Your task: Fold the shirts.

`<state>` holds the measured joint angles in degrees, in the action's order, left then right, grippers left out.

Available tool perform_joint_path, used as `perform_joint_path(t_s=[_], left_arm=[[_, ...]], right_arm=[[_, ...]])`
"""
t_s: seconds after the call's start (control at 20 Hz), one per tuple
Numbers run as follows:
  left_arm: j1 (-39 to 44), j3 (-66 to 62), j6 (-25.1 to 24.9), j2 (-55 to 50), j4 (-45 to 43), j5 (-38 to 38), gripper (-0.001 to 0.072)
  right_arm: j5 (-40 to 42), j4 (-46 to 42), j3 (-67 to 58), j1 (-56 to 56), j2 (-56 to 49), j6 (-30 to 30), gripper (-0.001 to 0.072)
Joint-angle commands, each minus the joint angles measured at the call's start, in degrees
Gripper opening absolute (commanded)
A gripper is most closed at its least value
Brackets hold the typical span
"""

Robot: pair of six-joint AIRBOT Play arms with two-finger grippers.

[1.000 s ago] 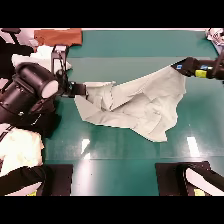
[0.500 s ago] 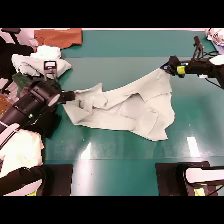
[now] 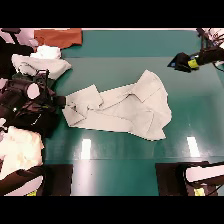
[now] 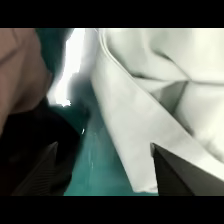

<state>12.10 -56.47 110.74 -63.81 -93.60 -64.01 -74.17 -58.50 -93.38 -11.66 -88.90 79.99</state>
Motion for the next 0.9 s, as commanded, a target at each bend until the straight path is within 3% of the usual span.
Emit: perform_joint_path(t_s=[0.0, 0.15, 0.25, 0.4, 0.6, 0.75, 0.85], left_arm=[[-0.9, 0.0, -6.1, 2.3, 9.7, -3.0, 0.0686], [-0.2, 0.0, -9.3, 2.5, 26.4, -0.2, 0.0685], [3.0, 0.0, -12.2, 2.4, 26.4, 6.1, 0.0633], [7.2, -0.4, -13.7, -0.1, 22.0, 8.2, 0.0636], [12.0, -0.5, -11.1, -6.0, 15.6, 9.6, 0.0637], [17.1, -2.7, -1.5, -9.4, 0.0, 8.8, 0.0637], [19.7, -4.1, 2.4, -11.1, -5.7, 8.0, 0.0637]], right_arm=[[-5.8, -1.2, 11.3, -1.0, 8.7, -0.8, 0.0532], [-2.7, -1.0, 28.1, -1.9, 18.6, -2.1, 0.0532], [-1.1, -1.0, 35.5, -3.0, 23.8, -2.7, 0.0531], [-0.7, -1.0, 41.8, -4.9, 30.2, -2.7, 0.0530], [-0.3, -0.9, 46.4, -6.0, 36.6, -2.6, 0.0530], [0.1, 0.9, 47.6, -6.0, 38.3, -2.5, 0.0530], [0.0, 1.8, 47.7, -6.0, 38.0, -2.5, 0.0530]])
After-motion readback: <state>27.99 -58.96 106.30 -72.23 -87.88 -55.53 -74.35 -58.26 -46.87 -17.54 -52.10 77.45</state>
